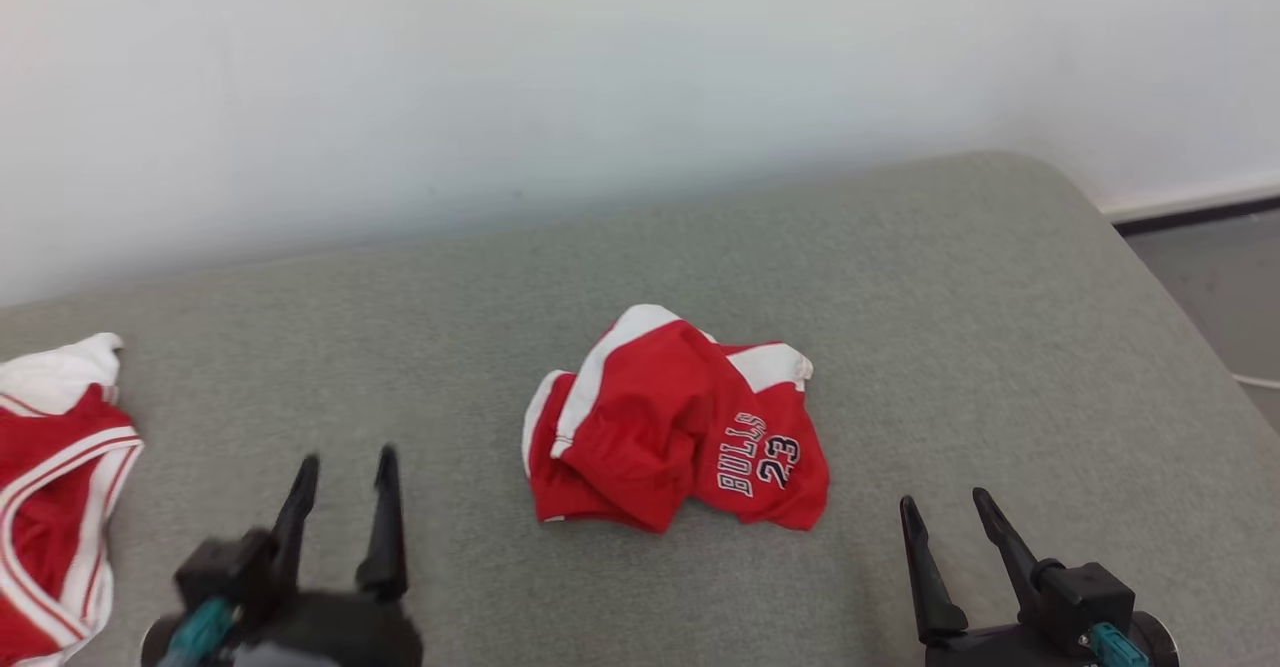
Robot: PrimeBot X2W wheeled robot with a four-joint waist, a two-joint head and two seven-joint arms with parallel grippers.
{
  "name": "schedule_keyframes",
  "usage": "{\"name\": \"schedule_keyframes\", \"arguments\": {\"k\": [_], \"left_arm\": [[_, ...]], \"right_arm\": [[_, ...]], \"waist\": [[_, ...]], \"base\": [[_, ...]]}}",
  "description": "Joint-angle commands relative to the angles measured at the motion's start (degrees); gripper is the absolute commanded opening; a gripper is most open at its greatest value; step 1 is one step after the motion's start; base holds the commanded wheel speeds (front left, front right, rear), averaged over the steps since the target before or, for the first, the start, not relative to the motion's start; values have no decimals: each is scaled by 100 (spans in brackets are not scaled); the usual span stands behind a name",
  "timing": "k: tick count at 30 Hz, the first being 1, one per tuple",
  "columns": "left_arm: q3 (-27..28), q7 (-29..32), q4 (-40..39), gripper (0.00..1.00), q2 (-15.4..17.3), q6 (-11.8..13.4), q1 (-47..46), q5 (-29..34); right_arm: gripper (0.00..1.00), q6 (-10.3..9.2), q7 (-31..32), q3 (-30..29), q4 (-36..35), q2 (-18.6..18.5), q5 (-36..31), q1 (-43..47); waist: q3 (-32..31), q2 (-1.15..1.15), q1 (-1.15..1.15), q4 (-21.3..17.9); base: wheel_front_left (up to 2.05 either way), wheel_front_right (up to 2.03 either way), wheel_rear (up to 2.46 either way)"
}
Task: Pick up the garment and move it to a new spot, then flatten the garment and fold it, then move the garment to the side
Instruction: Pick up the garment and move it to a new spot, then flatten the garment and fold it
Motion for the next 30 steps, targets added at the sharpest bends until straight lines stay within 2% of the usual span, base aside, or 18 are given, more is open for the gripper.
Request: {"name": "schedule_keyframes", "arguments": {"k": [1, 5, 13, 24, 30], "left_arm": [[259, -4, -408, 100, 5, 56, 496, 134], [623, -4, -853, 100, -106, 84, 1088, 242], [1097, -5, -1356, 100, -283, -33, 2155, 637], [1245, -7, -1526, 100, -437, -274, 2476, 850], [1253, -6, -1513, 100, -478, -327, 2438, 918]], "right_arm": [[100, -14, -1, -29, -41, -8, -80, 107], [100, -14, 23, -37, -69, -8, -149, 154], [100, -14, 70, 21, -182, -8, -242, 285], [100, -13, 126, -27, -144, -8, -293, 392], [100, -13, 127, -47, -142, -8, -245, 382]], "waist": [[-307, 0, 0, 320], [-373, 0, 0, 378], [-471, 0, 0, 444], [-497, 0, 0, 520], [-484, 0, 0, 527]], "base": [[0, 0, 0], [0, 0, 0], [0, 0, 0], [0, 0, 0], [0, 0, 0]]}}
